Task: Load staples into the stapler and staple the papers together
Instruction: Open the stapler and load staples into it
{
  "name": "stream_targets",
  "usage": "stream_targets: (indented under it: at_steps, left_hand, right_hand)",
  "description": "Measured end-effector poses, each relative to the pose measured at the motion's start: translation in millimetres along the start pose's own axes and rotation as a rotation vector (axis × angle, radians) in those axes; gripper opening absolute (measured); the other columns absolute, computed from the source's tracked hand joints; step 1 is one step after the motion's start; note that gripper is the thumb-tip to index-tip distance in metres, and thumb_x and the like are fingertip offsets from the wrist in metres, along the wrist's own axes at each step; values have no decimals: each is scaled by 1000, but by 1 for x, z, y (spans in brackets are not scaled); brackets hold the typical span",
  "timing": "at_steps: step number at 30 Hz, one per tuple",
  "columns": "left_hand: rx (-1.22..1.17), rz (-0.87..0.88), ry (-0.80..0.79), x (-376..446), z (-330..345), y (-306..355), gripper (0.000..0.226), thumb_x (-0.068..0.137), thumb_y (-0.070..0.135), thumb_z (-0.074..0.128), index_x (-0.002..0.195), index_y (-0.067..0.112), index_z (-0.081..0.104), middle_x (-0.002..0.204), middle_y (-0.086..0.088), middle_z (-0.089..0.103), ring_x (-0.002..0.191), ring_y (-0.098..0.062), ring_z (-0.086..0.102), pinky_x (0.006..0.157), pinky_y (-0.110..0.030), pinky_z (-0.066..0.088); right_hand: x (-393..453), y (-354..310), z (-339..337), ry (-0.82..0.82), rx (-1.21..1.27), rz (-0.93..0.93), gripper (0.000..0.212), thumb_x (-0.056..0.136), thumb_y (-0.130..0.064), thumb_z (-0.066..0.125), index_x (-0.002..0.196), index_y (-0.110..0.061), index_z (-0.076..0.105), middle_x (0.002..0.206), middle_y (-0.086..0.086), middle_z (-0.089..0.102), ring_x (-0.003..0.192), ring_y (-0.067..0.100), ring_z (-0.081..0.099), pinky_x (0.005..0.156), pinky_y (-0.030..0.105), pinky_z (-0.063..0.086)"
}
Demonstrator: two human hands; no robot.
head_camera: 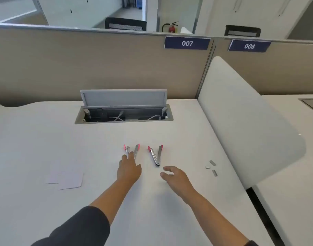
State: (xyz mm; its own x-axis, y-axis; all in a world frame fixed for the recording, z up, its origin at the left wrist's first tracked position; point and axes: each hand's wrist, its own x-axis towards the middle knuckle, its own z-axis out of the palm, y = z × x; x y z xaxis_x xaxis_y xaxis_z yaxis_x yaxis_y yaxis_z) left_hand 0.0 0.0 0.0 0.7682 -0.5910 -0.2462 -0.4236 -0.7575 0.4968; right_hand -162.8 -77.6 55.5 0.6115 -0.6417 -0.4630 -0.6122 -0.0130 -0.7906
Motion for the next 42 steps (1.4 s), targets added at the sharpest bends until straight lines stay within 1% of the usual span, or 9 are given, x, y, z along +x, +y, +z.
stream_targets:
  at_steps: [6, 9, 16, 20, 23, 27, 33, 38, 42]
  left_hand:
    - [151, -134, 75, 22, 12, 11, 40, 92, 23, 47, 130, 13, 41, 121, -11, 44, 114, -26, 45, 83, -35, 45]
    - [181, -152, 88, 30, 13, 5, 25, 91, 13, 43, 114, 13, 53, 113, -10, 47, 104, -25, 49, 75, -34, 47]
    - [-286, -124, 134, 9, -1, 1, 7, 89, 16, 55, 82, 19, 57, 92, -4, 57, 69, -19, 52, 58, -26, 37]
    - [-773, -88, -51, -25, -24, 6, 6, 87, 14, 61, 83, 17, 62, 87, -5, 66, 69, -14, 65, 61, -22, 49]
    - [-973, 1, -309, -54, -45, 5, 5, 89, 15, 60, 89, 13, 64, 97, -7, 69, 82, -15, 71, 64, -21, 54]
    - [-1144, 82, -552, -80, -66, 3, 10, 85, 10, 61, 94, 7, 60, 96, -6, 65, 92, -21, 69, 72, -28, 55]
    - [-1225, 88, -635, -98, -91, 3, 34, 68, 1, 48, 100, -3, 59, 108, -11, 67, 96, -24, 68, 70, -28, 56]
    - [-1326, 59, -676, -104, -98, -1, 40, 80, -12, 27, 81, 1, 64, 98, -18, 70, 90, -33, 70, 61, -33, 57]
    - [-1528, 20, -714, -98, -100, -13, 30, 80, -3, 31, 70, 3, 59, 109, -27, 66, 105, -41, 63, 78, -42, 58]
  right_hand:
    - [16, 9, -12, -46, 60, -3, 32, 88, -31, 57, 119, -24, 56, 114, -8, 55, 101, 9, 53, 82, 21, 38]
    - [23, 11, -15, -55, 99, -11, 29, 88, -31, 57, 117, -27, 57, 111, -8, 58, 96, 5, 56, 71, 15, 41]
    - [31, 3, -4, -70, 188, -23, 15, 88, -29, 58, 103, -31, 58, 103, -12, 59, 91, 2, 56, 74, 19, 44]
    - [28, -10, 0, -50, 361, 1, 6, 92, -31, 51, 92, -31, 57, 108, -1, 59, 109, 26, 58, 91, 37, 49]
    - [18, -21, 0, -98, 554, 49, 19, 94, -34, 48, 102, -22, 61, 107, 1, 63, 97, 21, 64, 75, 30, 52]
    - [0, -33, 2, -207, 615, -45, 28, 95, -33, 46, 87, -19, 70, 81, -4, 74, 74, 10, 68, 62, 22, 46]
    - [-24, -51, 8, -138, 521, -207, 20, 94, -22, 51, 97, -9, 67, 80, -2, 72, 71, 9, 67, 71, 25, 45]
    - [-40, -60, 15, -79, 512, -270, 23, 93, -23, 52, 108, -13, 65, 85, -3, 73, 74, 12, 68, 74, 28, 49]
    - [-45, -57, 14, -45, 760, -252, 15, 93, -14, 52, 94, -13, 67, 82, 0, 74, 72, 8, 67, 64, 16, 53]
